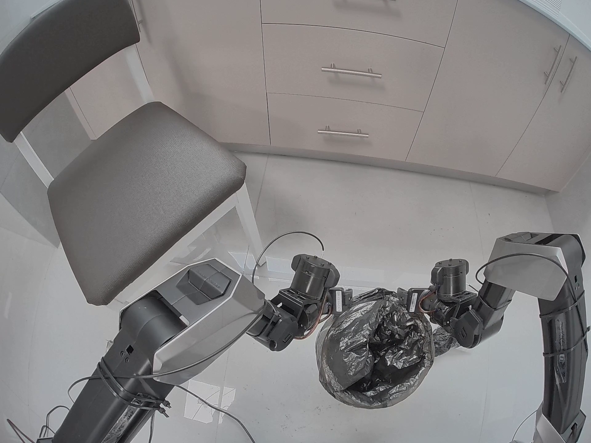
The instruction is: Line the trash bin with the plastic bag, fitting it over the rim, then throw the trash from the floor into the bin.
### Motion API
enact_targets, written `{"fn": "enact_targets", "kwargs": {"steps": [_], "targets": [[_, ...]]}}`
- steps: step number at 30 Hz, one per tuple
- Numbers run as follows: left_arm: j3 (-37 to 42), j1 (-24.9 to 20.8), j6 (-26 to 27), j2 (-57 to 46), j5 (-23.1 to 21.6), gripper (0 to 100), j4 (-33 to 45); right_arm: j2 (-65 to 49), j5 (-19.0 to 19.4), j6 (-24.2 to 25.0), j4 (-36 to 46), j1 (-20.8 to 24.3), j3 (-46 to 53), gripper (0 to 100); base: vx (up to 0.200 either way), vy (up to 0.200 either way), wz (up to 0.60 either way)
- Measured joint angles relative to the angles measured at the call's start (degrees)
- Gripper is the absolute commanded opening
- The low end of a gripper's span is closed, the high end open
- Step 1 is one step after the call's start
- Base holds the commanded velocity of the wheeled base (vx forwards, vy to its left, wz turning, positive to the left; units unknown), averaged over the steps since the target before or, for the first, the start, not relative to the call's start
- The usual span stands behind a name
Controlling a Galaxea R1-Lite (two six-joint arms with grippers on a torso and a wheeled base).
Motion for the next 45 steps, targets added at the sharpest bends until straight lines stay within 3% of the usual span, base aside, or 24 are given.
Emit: {"fn": "enact_targets", "kwargs": {"steps": [7,13,19,22,30,34,45], "targets": [[0.1,0.0,-0.2,0.0,0.0,100,0.0,-0.9,0.0,0.1,-0.4,-0.5,1.6,100,0.0,0.0,0.0],[3.2,-0.1,-0.8,-1.6,-0.1,100,-1.1,-7.3,1.1,0.2,-0.8,0.7,8.5,100,0.0,0.0,0.0],[15.4,-2.3,-0.6,-5.7,-0.5,100,-8.0,-13.3,3.3,1.6,-6.9,1.5,18.3,100,0.0,0.0,0.0],[23.5,-4.3,0.4,-8.0,-1.1,100,-12.9,-15.0,4.9,2.4,-13.8,1.7,23.3,100,0.0,0.0,0.0],[40.3,-9.1,5.1,-10.8,-1.8,100,-27.2,-13.6,8.9,4.0,-24.8,0.2,32.1,100,0.0,0.0,0.0],[42.2,-10.6,6.5,-11.5,-1.8,100,-29.4,-11.9,10.6,4.7,-25.2,-0.4,33.9,100,0.0,0.0,0.0],[41.8,-11.2,11.6,-9.8,-0.6,100,-29.3,-10.2,10.5,6.1,-25.3,-0.9,34.5,100,0.0,0.0,0.0]]}}
